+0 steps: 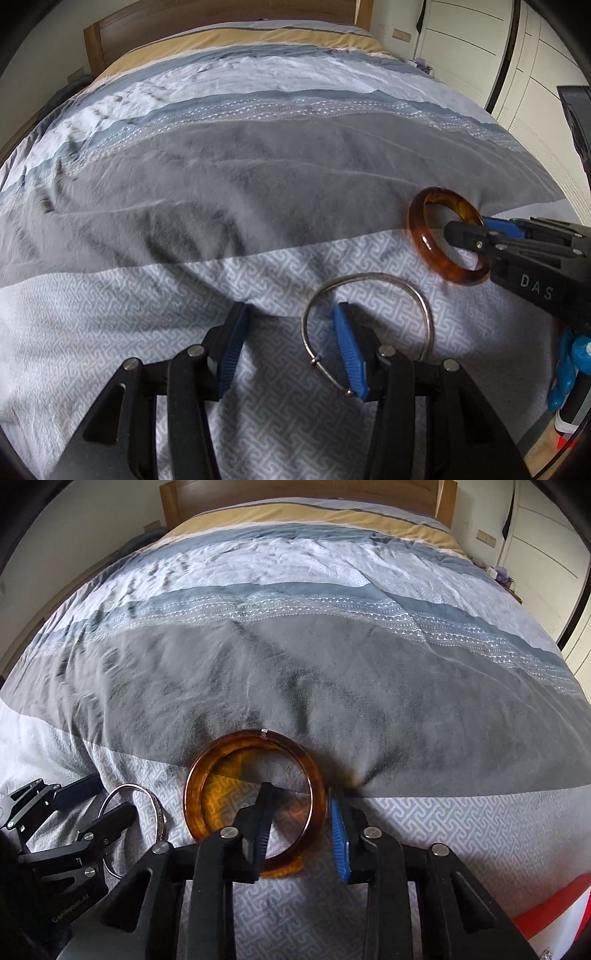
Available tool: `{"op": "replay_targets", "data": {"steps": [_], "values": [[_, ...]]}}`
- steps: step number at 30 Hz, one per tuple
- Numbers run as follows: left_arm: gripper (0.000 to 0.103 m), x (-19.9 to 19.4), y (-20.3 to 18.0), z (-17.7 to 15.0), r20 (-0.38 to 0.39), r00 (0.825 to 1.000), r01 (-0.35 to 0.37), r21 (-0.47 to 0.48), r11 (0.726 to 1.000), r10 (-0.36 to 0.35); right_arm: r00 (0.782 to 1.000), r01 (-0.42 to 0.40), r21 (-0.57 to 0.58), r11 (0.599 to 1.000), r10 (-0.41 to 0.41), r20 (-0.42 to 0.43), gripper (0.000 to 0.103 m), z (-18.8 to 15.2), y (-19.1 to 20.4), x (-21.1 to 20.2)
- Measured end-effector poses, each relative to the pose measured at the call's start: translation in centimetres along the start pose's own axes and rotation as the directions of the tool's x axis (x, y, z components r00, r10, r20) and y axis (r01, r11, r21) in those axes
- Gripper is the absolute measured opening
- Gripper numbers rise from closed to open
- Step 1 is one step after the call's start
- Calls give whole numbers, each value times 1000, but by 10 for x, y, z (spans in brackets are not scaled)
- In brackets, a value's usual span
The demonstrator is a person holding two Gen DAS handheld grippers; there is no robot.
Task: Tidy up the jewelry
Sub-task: 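Grasp the silver bangle with the left tool while the right grasps the amber bangle, then carry both bangles into the red box and open both tools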
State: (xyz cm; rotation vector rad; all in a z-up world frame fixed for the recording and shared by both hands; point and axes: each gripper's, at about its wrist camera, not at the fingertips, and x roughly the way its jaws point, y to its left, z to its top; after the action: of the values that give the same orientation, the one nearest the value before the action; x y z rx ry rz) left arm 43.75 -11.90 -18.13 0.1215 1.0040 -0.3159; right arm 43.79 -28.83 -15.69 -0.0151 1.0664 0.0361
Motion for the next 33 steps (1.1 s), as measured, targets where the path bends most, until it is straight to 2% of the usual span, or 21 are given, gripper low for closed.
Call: {"op": "replay_targets", "data": {"steps": [2,3,4,14,20,25,30,33], "values": [[28,-2,-2,0,20,1000,-3,18,1000,3,1000,-7,6,1000,7,12,12,0,1,1],[11,-4,-3,-1,33,999,1,27,1000,-2,1000,-12,11,1000,12,17,11,-1,1,1],[7,-6,-5,-2,40,999,1,33,999,-3,1000,-13,13,1000,12,22,11,0,1,0],[4,-54,-2,-8,143,988,-51,-24,998,54,990,-75,35,997,70,122,10,-7,0,-50],[3,-93,-9,-8,183,978,-103,5,995,100,978,-119,62,991,106,177,10,-16,-8,-97],[2,-124,-22,-5,202,971,-140,40,989,130,973,-118,75,990,100,210,10,-30,-25,-137],[2,-151,-51,0,224,969,-124,79,989,103,975,-62,87,994,41,219,10,-50,-61,-173],[2,-164,-84,3,235,971,-76,114,991,48,976,-18,112,994,-7,219,10,-67,-94,-192]]}}
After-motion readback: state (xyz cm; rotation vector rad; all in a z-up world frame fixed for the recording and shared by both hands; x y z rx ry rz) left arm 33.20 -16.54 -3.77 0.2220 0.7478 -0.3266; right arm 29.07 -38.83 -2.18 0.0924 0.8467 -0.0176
